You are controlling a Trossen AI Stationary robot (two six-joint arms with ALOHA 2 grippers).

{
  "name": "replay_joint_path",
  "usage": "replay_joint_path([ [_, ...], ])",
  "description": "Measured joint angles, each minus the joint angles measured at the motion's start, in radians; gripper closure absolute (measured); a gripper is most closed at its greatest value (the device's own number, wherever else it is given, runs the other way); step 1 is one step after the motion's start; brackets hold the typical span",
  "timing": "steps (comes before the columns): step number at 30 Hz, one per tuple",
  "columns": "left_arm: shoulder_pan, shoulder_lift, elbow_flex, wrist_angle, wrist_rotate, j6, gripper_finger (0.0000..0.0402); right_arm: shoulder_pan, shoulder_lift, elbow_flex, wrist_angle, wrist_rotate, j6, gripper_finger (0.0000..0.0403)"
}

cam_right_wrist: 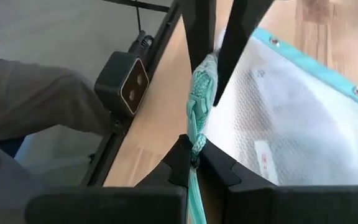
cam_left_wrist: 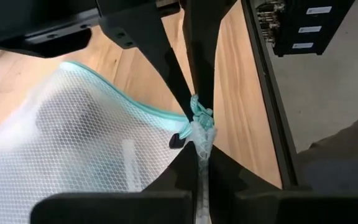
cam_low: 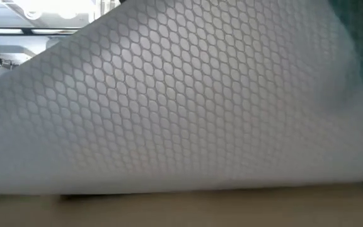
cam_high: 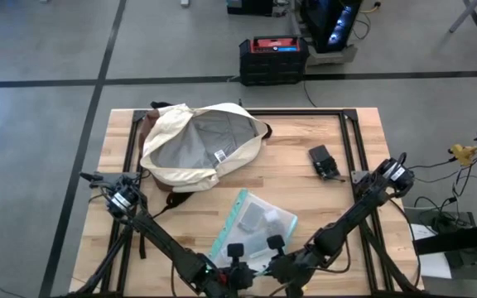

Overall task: Unpack backpack
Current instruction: Close the green zip bag

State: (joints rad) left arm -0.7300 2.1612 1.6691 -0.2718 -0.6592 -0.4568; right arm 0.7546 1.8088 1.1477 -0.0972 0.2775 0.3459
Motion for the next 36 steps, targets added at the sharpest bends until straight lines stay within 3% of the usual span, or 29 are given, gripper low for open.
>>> replay_joint_path([
  [9,0.000,0.000,-0.003,0.001,-0.005,-0.026,0.0401,0.005,-0.002,0.005,-0.104,-0.092,0.127,0.0402],
  [20,0.000,0.046,-0.005,0.075,-0.005,-0.006,0.0402,0.006,0.030,0.018,-0.163,-0.128,0.233,0.0402],
  [28,-0.001,0.068,-0.005,0.142,0.045,0.057,0.0399,0.007,0.048,0.022,-0.135,-0.134,0.204,0.0402],
  [36,0.007,0.100,-0.003,0.284,0.036,0.220,0.0325,0.006,0.048,0.021,-0.135,-0.129,0.193,0.0403],
])
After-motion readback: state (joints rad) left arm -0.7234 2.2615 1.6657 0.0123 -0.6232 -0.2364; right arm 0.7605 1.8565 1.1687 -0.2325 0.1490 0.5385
